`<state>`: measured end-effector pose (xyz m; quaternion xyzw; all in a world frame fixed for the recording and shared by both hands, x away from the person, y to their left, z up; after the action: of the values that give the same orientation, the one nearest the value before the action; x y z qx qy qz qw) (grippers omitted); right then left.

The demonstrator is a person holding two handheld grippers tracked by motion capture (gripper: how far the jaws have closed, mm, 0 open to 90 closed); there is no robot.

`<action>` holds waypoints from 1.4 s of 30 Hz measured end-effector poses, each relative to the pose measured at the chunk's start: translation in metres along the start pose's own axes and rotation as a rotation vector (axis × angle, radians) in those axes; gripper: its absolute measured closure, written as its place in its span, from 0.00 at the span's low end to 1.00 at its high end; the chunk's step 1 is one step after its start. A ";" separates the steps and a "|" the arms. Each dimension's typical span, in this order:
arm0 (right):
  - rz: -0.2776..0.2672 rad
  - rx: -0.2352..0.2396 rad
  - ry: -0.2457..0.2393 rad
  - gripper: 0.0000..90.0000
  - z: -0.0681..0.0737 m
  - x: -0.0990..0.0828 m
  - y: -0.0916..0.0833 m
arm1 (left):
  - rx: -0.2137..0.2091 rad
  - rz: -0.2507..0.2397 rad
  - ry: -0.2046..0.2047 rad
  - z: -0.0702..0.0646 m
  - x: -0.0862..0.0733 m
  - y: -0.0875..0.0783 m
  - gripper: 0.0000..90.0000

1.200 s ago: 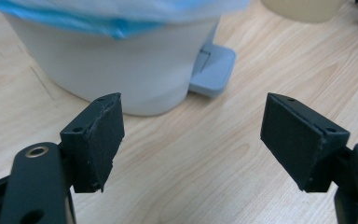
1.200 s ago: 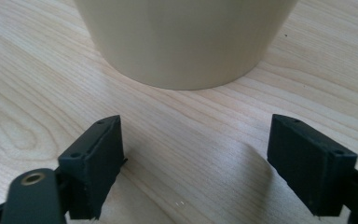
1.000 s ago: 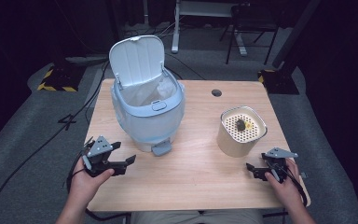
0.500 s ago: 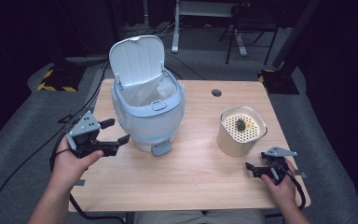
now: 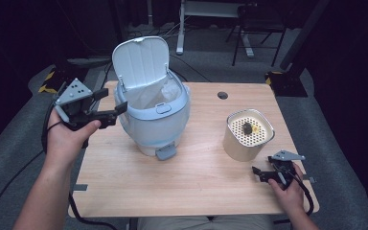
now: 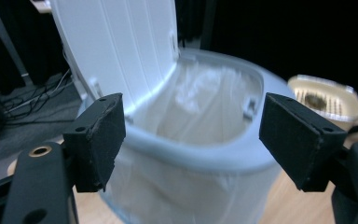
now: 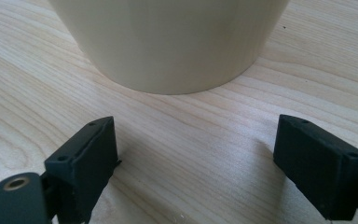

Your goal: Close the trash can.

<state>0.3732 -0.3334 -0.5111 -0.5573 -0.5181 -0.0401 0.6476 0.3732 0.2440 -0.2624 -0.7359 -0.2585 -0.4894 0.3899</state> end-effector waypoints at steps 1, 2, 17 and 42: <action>0.000 0.000 0.000 0.15 0.000 0.000 0.000 | 0.005 -0.006 0.003 0.001 0.004 0.001 0.27; 0.000 0.000 0.000 0.15 0.000 0.000 0.000 | 0.010 -0.010 0.005 0.002 0.008 0.003 0.27; 0.001 0.004 -0.006 0.15 0.000 0.000 0.000 | 0.127 -0.031 -0.048 0.037 0.038 0.043 0.33; -0.001 0.014 -0.015 0.15 0.000 0.001 0.001 | -0.073 -0.010 -0.054 0.064 0.037 0.057 0.43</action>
<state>0.3743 -0.3321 -0.5110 -0.5528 -0.5234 -0.0329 0.6476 0.4639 0.2652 -0.2607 -0.7613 -0.2547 -0.4805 0.3531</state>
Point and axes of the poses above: each handheld gripper's, and its own axes: y roughly forward along the jaws, x roughly out of its top, z roughly to its left, the point moved 1 cm from there along y, roughly forward along the jaws, and after that the axes turned 12 degrees about -y, right-handed, at the moved point
